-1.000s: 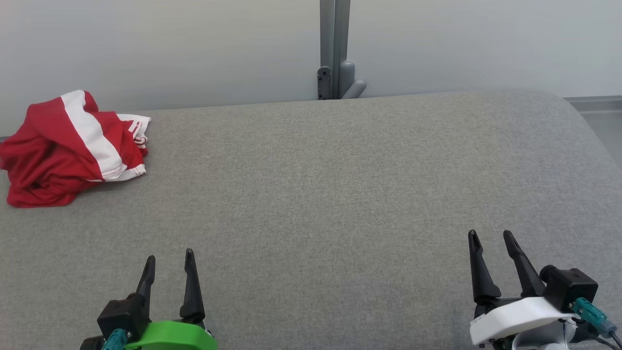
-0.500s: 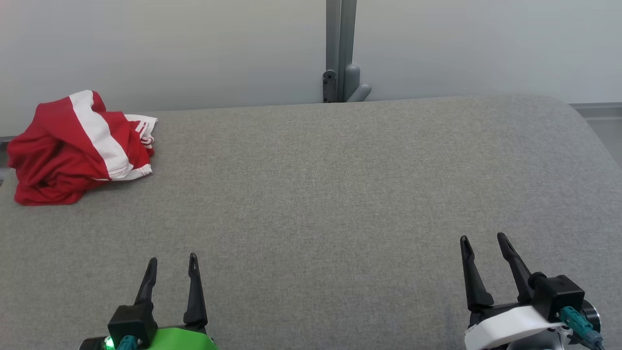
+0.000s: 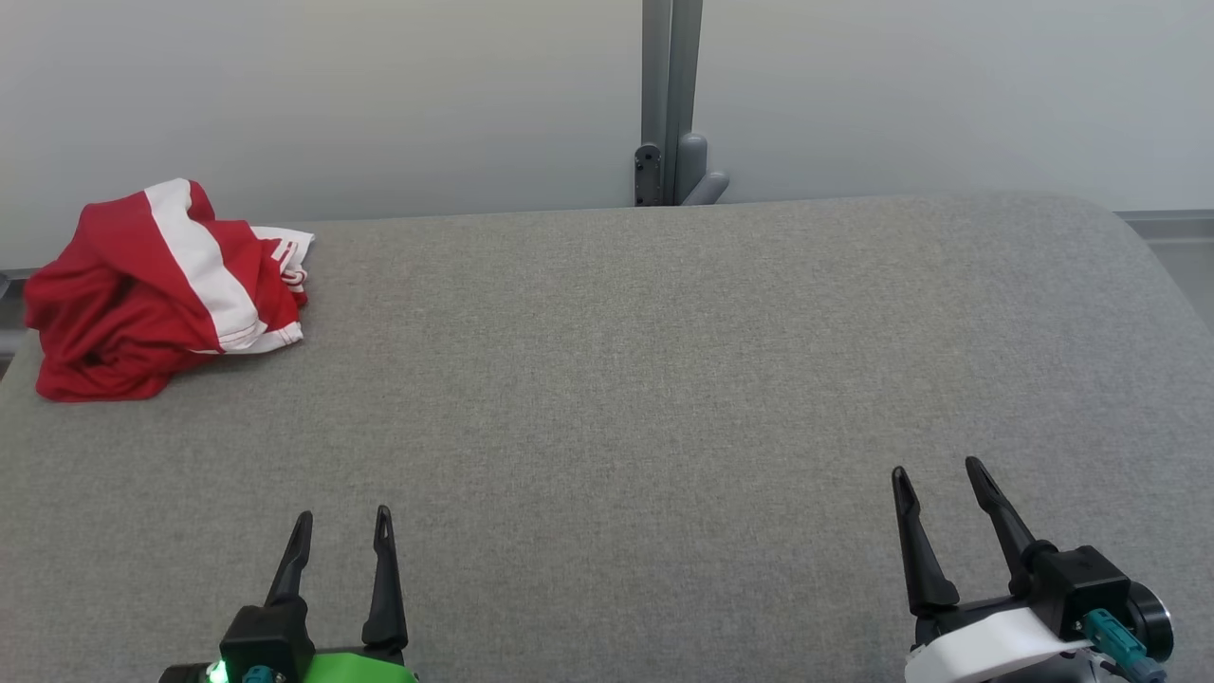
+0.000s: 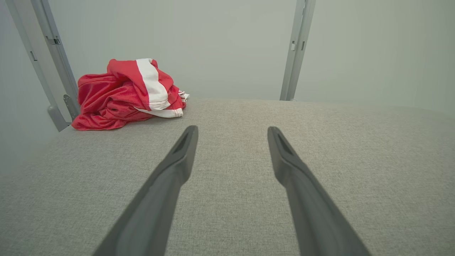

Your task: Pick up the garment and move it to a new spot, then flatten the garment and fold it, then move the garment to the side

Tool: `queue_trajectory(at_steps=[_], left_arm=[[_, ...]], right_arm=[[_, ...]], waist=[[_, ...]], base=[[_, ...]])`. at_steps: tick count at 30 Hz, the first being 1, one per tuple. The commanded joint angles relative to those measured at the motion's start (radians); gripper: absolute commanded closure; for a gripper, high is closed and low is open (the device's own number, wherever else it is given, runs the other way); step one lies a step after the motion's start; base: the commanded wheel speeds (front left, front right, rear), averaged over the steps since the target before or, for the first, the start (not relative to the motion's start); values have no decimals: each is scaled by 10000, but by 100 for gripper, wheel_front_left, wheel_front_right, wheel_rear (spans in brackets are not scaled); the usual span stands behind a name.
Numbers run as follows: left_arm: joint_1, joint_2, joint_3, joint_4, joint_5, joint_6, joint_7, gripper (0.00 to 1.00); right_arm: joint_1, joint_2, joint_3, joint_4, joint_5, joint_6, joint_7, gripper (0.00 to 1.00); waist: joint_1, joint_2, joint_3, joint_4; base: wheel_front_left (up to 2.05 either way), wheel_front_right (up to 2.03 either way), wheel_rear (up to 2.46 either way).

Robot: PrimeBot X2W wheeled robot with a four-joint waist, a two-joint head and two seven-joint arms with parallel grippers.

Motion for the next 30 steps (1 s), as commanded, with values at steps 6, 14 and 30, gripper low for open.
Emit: queue_trajectory(at_steps=[6,14,30], left_arm=[[38,64,43,64,-11,-110,-29,0],[-10,64,47,98,-30,-119,-29,0],[-116,64,-36,164,-72,-83,-27,0]], right_arm=[[84,-46,-39,-24,-36,1,-42,0],[67,-46,-59,-24,-7,1,-42,0],[90,-45,-165,-17,19,1,-42,0]], waist=[[0,0,25,-11],[0,0,38,-17],[0,0,49,100]], base=[[0,0,0],[0,0,0],[0,0,0]])
